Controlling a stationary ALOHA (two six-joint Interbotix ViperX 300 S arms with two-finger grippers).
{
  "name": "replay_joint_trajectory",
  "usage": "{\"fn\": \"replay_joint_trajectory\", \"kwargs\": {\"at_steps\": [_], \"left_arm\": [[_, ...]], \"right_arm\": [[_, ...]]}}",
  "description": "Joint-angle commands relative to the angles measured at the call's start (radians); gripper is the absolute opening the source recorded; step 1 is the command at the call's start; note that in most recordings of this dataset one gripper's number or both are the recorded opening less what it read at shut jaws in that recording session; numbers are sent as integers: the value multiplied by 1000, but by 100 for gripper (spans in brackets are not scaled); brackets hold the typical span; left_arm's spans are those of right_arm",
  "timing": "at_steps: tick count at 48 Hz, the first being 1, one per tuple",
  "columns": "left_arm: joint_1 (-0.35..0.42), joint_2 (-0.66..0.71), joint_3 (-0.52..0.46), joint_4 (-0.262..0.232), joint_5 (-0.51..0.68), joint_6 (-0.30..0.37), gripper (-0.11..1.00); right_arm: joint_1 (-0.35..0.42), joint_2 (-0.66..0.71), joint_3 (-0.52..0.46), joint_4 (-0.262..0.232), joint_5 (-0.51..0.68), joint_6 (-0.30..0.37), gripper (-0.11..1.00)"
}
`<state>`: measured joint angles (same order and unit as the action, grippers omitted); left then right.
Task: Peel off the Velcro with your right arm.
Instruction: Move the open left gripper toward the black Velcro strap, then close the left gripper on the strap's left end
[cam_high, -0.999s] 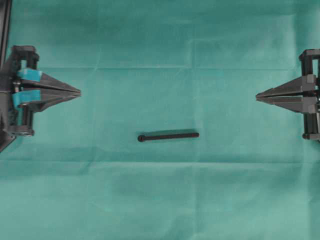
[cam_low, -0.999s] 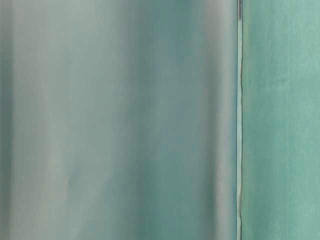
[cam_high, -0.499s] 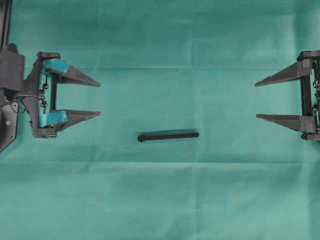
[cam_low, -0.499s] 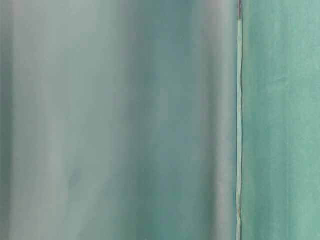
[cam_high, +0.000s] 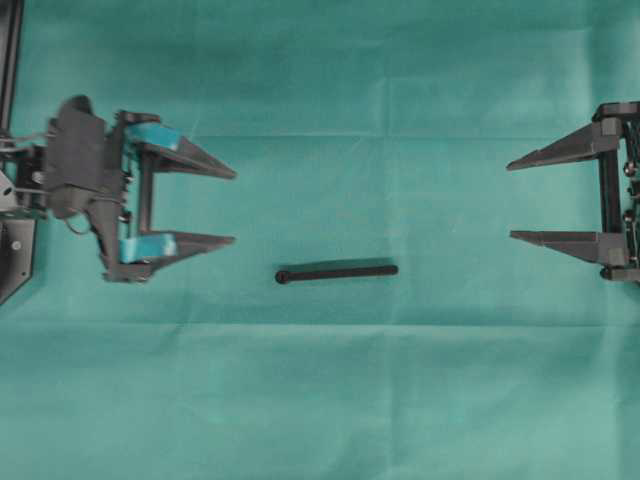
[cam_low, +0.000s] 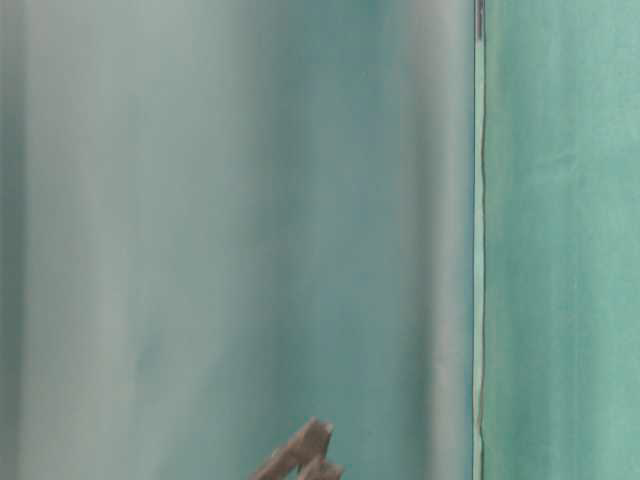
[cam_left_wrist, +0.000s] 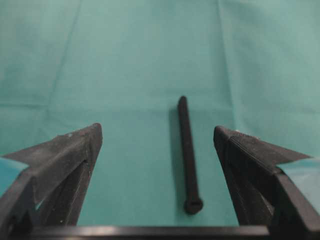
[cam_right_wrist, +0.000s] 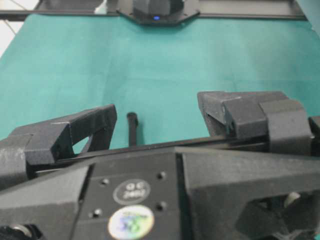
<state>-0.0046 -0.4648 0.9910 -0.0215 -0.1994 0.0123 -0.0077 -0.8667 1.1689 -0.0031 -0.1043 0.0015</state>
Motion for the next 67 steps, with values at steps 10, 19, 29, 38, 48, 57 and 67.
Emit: {"fn": "replay_joint_trajectory", "kwargs": {"at_steps": [10,19,29,38,48,57,67], "left_arm": [[-37,163,-176,-2,48,3,91],[-43,222,-239,-2,86,3,91],[-54,253,-264,-2,117,-2,91],[-75,293,-281,-3,129,-28,91],[-103,342,-314,-3,179,-43,91],[-104,397,-336,-2,193,-55,90],[-107,443,-341,-5,175,-61,90]], "right_arm": [[-2,11,-21,-2,-3,0,90],[-3,11,-21,-2,-3,0,90],[-2,11,-21,-2,-3,0,90],[-2,14,-21,-3,-2,-2,90],[-2,32,-20,-2,-3,-2,90],[-2,52,-20,-2,-6,-2,90],[-2,69,-20,-3,-6,-2,90]]}}
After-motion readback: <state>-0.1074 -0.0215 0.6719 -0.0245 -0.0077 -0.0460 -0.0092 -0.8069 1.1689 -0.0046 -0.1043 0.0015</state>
